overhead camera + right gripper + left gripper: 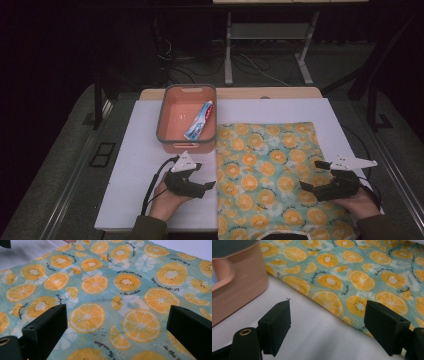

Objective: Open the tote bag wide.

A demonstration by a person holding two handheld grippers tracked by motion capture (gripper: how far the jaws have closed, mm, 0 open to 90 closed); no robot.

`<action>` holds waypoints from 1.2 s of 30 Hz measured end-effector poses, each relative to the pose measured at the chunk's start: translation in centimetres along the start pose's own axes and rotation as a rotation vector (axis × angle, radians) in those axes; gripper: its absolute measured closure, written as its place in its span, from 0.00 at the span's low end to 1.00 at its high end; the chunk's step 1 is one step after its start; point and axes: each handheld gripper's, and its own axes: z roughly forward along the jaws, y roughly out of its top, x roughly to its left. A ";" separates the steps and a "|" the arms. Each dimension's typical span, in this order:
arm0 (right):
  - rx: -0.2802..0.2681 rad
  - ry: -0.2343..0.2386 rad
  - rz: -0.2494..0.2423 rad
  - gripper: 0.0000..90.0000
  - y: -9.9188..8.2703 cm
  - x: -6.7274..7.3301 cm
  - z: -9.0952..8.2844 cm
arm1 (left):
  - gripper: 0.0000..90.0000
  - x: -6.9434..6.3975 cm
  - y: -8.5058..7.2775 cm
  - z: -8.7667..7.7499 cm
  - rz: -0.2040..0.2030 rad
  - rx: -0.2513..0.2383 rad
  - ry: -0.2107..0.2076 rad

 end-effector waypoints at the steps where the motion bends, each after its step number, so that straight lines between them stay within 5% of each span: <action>1: -0.001 0.000 -0.003 0.03 0.0 0.0 0.0 | 0.23 -0.1 0.1 0.3 -0.003 0.003 -0.001; 13: 0.000 -0.001 -0.005 0.03 0.0 0.1 0.0 | 0.25 -0.9 0.6 3.8 -0.009 0.057 -0.009; 19: -0.003 -0.002 -0.006 0.03 0.0 0.0 0.0 | 0.34 -1.0 0.7 5.1 0.007 0.100 -0.009; 23: -0.003 -0.002 -0.008 0.03 0.0 0.0 0.0 | 0.49 -1.2 0.6 5.2 0.048 0.113 0.011; 25: -0.001 -0.002 -0.008 0.03 0.0 0.0 0.0 | 0.65 -1.3 0.6 5.1 0.060 0.114 0.026; 31: -0.001 -0.003 -0.010 0.03 0.0 0.1 0.0 | 0.96 -1.2 0.7 5.3 0.059 0.104 -0.008; 36: -0.006 -0.005 -0.008 0.03 0.0 0.0 -0.1 | 1.00 -1.2 1.1 5.5 0.072 0.116 0.006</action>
